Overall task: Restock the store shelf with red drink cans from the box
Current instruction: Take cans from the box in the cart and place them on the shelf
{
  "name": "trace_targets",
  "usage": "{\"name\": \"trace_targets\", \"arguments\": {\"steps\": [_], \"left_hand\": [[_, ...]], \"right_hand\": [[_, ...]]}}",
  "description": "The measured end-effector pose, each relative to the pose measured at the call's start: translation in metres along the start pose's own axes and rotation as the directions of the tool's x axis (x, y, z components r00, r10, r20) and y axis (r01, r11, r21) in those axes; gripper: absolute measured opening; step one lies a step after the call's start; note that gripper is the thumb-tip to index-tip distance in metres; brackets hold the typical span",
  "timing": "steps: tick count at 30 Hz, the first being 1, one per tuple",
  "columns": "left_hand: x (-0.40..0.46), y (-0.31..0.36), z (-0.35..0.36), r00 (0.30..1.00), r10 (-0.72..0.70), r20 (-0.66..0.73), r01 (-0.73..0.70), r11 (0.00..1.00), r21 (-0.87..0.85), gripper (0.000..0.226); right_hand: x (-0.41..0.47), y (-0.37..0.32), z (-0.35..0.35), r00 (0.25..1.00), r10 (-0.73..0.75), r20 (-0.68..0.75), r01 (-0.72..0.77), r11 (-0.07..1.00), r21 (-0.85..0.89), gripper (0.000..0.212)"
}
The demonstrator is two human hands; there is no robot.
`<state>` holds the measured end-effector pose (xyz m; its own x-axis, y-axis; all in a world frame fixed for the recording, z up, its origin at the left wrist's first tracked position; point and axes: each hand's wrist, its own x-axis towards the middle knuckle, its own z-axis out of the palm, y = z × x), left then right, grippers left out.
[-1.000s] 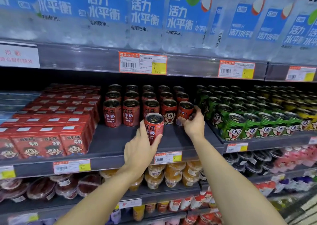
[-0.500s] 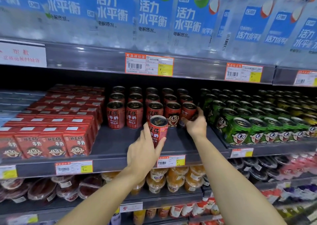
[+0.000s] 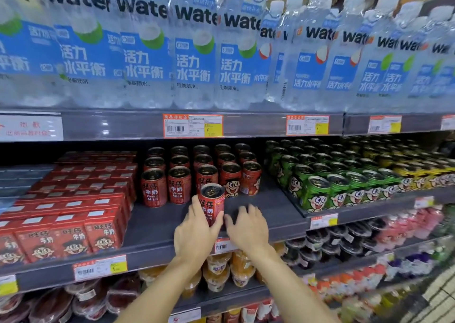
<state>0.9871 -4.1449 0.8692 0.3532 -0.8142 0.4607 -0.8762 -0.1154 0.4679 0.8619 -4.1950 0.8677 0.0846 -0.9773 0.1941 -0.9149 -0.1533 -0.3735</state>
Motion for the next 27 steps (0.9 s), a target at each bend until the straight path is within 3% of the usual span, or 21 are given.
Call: {"name": "trace_targets", "arguments": {"steps": [4,8,13,27], "left_hand": [[0.0,0.006,-0.003,0.999,-0.038,0.026,0.038,0.999,-0.007,0.08],[0.007,0.008,-0.011,0.993,-0.054,0.101,0.057,0.998,-0.026,0.08],[0.015,0.004,-0.023,0.982,-0.072,0.172,0.08,0.996,-0.039,0.068],[-0.004,-0.047,-0.059,0.975,-0.214,0.062,0.219,0.973,-0.074,0.055]], "right_hand": [[-0.017,-0.003,0.01,0.994,-0.07,-0.085,0.067,0.997,-0.045,0.058],[-0.023,-0.004,0.005,0.992,-0.101,-0.075,0.091,0.988,-0.124,0.057],[-0.024,-0.004,0.006,0.989,-0.11,-0.097,0.096,0.986,-0.136,0.06],[-0.019,0.0,0.024,0.96,-0.166,-0.226,0.137,0.981,-0.139,0.058]]}}
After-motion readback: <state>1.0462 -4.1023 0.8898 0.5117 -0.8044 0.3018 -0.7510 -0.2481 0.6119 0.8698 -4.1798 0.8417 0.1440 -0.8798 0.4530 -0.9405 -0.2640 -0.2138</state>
